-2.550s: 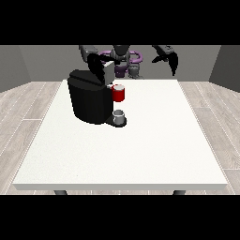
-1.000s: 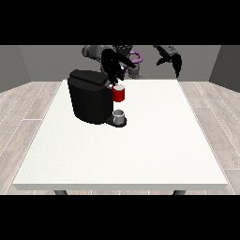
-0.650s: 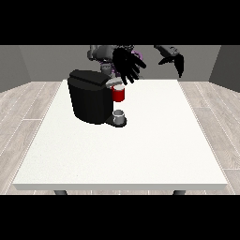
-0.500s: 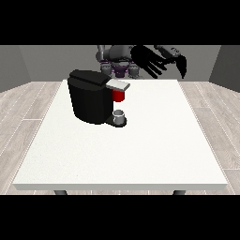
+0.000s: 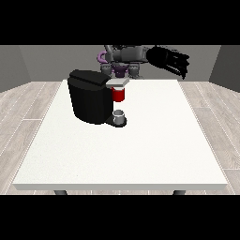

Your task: Insert the coffee pod into the coffee machine and close the lid

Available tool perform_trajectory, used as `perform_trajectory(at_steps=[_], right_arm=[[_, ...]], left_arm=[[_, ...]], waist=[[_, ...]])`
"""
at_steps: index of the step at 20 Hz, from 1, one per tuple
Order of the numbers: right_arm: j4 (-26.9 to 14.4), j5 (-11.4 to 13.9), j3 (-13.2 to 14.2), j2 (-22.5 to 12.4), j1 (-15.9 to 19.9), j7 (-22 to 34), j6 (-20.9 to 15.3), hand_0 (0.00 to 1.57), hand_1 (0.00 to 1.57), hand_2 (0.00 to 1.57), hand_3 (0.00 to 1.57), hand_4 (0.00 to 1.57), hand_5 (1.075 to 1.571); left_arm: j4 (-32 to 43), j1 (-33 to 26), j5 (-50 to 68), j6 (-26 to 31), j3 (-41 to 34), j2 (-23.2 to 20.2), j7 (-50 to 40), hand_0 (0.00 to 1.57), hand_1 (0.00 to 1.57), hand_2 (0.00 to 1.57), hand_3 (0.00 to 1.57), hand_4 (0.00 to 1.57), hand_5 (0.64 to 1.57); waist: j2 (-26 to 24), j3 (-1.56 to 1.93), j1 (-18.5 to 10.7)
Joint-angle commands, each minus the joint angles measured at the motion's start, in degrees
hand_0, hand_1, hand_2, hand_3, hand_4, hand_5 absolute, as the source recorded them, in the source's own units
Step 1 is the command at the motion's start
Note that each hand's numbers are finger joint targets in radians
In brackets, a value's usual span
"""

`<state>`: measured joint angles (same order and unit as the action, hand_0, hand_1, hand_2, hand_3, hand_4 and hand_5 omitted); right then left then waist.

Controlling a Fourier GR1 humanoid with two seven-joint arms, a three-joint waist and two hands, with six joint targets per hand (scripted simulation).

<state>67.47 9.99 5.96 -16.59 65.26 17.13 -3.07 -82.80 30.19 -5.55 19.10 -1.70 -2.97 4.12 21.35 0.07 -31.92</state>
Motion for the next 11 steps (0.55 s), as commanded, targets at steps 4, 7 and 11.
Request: perform_trajectory(at_steps=[4,7,11], right_arm=[[-2.28,-0.7,-2.78,6.41,-2.51,-8.78,-0.09,0.0,0.0,0.0,0.0,0.0,1.571],[0.56,-1.1,-5.36,9.98,-5.2,-11.04,0.35,0.0,0.0,0.0,0.0,0.22,1.571],[-0.33,-1.42,-8.14,14.96,-9.18,-14.4,0.39,0.0,0.0,0.0,0.0,0.26,1.571]], left_arm=[[-1.68,-4.4,0.39,0.69,0.62,-0.15,-1.38,0.0,0.0,0.0,0.0,0.25,1.571],[0.76,-9.26,0.39,-0.15,-1.62,-1.11,3.47,0.0,0.0,0.0,0.0,0.27,1.571],[1.98,-10.54,1.53,-1.18,-4.44,-2.04,3.14,0.0,0.0,0.0,0.0,0.27,1.571]], waist=[[-4.56,-0.07,3.13],[-7.46,-0.09,7.0],[-9.88,-0.08,11.61]])
